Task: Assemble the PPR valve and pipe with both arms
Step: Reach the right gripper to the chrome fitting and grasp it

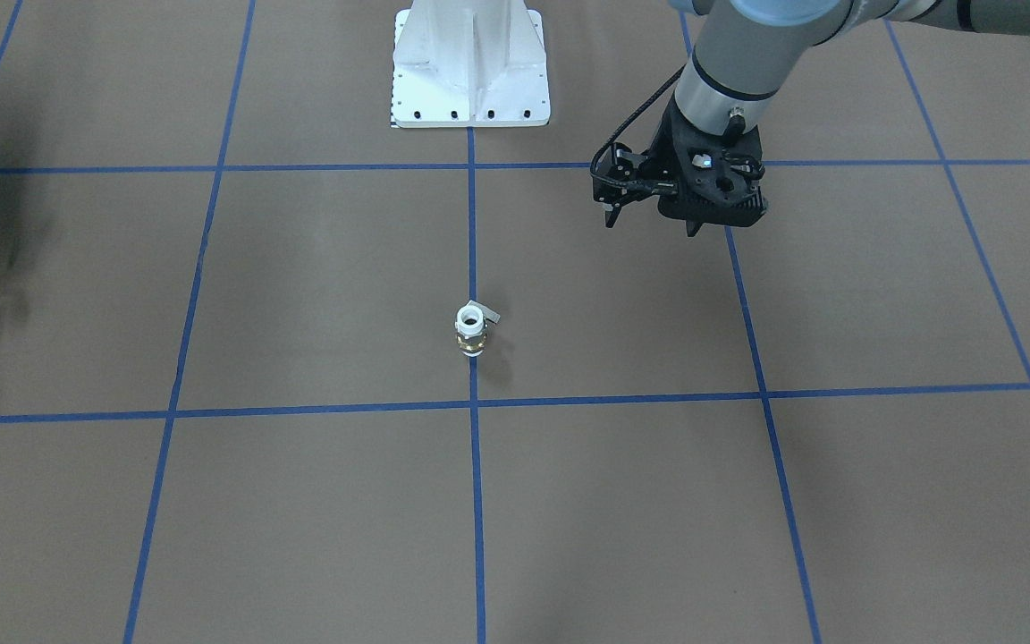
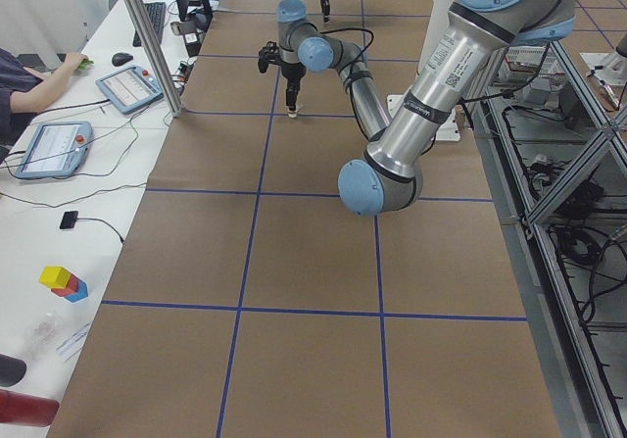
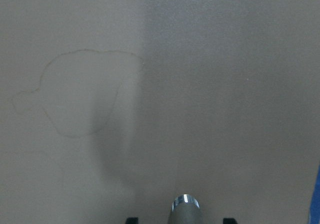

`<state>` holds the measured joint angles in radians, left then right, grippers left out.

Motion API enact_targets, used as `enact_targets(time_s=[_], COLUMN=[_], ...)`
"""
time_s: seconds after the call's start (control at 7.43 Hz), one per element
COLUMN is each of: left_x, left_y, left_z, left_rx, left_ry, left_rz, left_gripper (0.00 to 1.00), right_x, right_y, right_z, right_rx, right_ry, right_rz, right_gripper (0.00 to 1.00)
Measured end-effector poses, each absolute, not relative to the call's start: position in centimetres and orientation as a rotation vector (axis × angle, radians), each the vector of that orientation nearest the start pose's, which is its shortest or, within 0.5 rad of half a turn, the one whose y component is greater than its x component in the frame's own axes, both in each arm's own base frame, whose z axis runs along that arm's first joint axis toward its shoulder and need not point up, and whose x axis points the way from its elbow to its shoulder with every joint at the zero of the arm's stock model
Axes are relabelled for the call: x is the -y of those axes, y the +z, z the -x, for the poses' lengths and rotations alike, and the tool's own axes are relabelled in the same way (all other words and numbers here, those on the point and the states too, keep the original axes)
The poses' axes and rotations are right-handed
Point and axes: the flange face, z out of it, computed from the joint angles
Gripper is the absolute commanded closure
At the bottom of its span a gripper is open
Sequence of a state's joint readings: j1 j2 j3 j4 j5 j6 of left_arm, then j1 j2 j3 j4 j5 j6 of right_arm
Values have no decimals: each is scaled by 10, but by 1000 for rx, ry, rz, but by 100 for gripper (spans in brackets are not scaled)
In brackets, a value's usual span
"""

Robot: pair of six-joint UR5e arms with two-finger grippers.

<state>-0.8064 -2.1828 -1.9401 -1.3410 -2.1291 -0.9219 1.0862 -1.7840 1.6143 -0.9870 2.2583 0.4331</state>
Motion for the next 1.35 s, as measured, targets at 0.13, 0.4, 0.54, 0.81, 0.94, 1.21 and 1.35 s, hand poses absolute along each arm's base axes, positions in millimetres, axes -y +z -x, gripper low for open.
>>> enact_targets(time_s=[0.13,0.4,0.54,0.81,0.94,1.21,1.35], left_x=[484,484,484,484,484,484,484], left_y=[179,179,180,180,180,180,180], left_z=[-353,-354,-354,-354,-354,-355,-355], left_rx=[-897,-896,-896,-895,-895,-895,-894], left_ry=[63,64,65,64,64,65,64], left_rz=[-88,-87,-87,-86,-85,-85,-84], left_gripper=[0,0,0,0,0,0,0], right_x=[403,403,403,403,403,403,403], right_y=[676,677,677,677,677,678,678], right_z=[133,134,134,134,134,133,133], right_rx=[782,781,781,780,779,779,779], right_ry=[-191,-191,-191,-191,-191,-190,-190], right_rz=[-54,-52,-52,-53,-53,-52,-53], right_gripper=[38,52,52,52,56,71,90])
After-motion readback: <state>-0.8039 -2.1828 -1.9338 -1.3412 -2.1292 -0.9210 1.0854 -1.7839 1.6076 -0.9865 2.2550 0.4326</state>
